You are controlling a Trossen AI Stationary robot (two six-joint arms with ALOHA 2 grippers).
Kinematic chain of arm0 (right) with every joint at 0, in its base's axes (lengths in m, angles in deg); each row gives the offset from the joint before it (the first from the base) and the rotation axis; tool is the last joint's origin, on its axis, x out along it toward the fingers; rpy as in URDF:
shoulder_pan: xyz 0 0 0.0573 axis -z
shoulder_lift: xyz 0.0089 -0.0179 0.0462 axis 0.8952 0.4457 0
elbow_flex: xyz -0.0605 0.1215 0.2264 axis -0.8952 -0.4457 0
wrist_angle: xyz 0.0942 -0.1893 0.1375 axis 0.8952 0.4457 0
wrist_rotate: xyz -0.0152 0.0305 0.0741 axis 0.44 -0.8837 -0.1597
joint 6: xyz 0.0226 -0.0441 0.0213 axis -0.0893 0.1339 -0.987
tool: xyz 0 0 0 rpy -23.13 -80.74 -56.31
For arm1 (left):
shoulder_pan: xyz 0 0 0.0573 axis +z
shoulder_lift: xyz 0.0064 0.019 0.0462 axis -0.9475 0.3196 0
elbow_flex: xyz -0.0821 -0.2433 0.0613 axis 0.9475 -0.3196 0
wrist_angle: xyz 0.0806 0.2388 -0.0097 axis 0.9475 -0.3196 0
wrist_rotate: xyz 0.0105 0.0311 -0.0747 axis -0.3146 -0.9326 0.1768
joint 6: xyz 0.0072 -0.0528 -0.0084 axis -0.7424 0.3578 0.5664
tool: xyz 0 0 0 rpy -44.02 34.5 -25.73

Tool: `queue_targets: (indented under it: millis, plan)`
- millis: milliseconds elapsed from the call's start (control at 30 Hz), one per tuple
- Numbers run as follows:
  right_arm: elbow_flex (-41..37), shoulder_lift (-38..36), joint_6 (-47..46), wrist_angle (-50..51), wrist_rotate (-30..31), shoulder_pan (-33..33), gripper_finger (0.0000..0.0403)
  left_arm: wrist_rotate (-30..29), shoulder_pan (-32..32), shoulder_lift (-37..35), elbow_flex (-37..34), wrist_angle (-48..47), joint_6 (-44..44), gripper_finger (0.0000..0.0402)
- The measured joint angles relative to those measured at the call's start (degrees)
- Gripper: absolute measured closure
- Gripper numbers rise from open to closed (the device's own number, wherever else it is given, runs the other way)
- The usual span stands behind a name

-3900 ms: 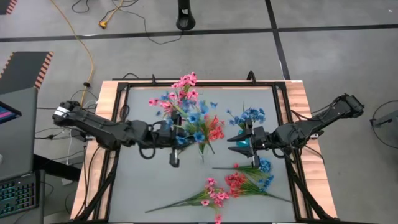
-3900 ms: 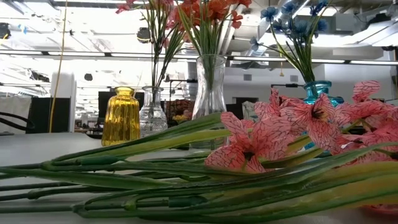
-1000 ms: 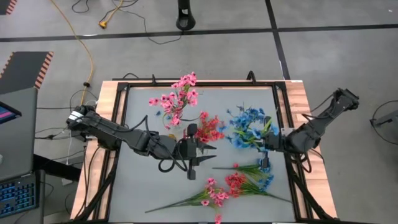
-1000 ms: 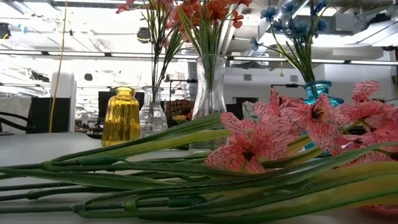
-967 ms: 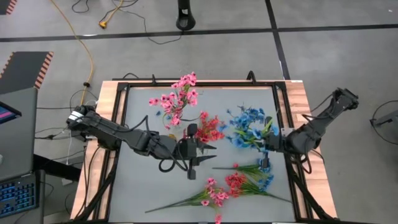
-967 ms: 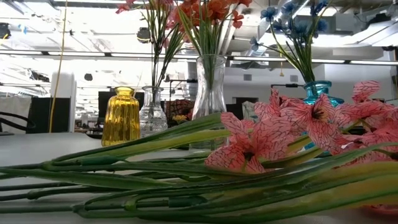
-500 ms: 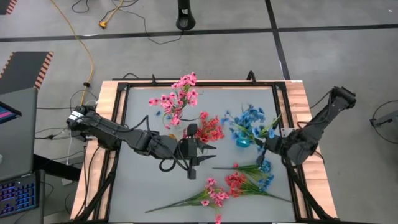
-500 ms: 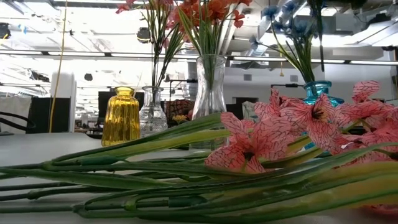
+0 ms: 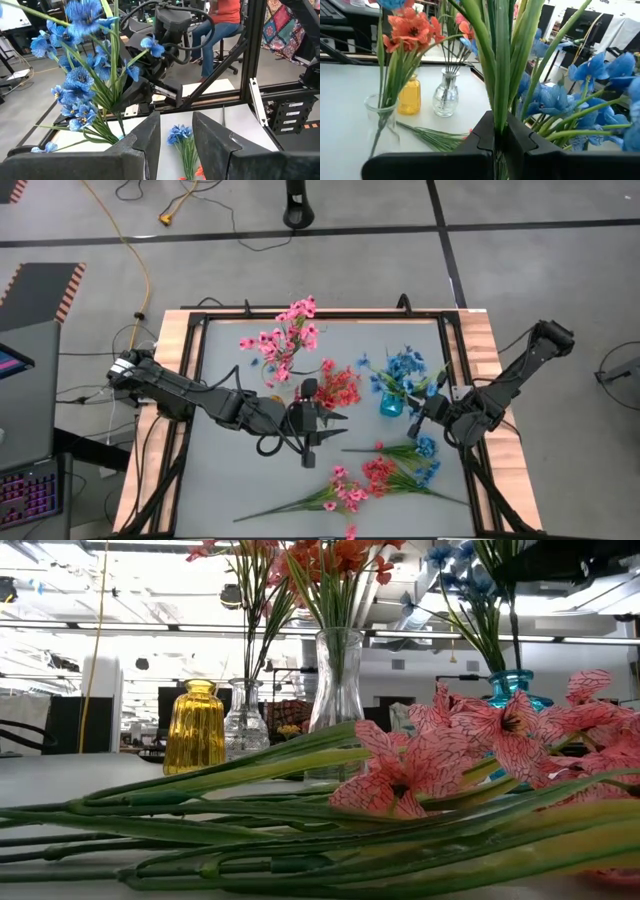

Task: Sort flowers into vase by color
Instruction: Put the left blue flowers into the blue vase

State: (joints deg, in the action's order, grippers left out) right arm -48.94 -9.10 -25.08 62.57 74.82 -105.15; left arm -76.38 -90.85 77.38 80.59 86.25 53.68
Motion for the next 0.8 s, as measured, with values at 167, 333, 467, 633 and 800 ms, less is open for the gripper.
queue_targets:
  millis: [167,333,467,633,800]
  plan:
    - [-0.02,0.0,-0.01,-0.04,-0.08,0.97,0.0347,0.0,0.0,0.0,0.0,0.0,0.0,0.0299]
    - [-0.02,0.0,-0.05,-0.15,-0.17,1.29,0.0338,0.0,0.0,0.02,0.0,-0.02,0.0,0.0299]
    - [-0.02,-0.03,-0.04,-0.17,-0.22,1.29,0.0337,0.02,0.0,0.02,0.0,-0.02,0.0,0.0299]
    - [-0.02,-0.16,0.02,-0.19,-0.26,1.29,0.0332,0.26,0.0,0.02,0.0,-0.04,0.0,0.0299]
    - [-0.02,-0.16,0.04,-0.2,-0.43,1.29,0.0291,0.28,0.0,0.02,0.0,-0.07,0.25,0.0299]
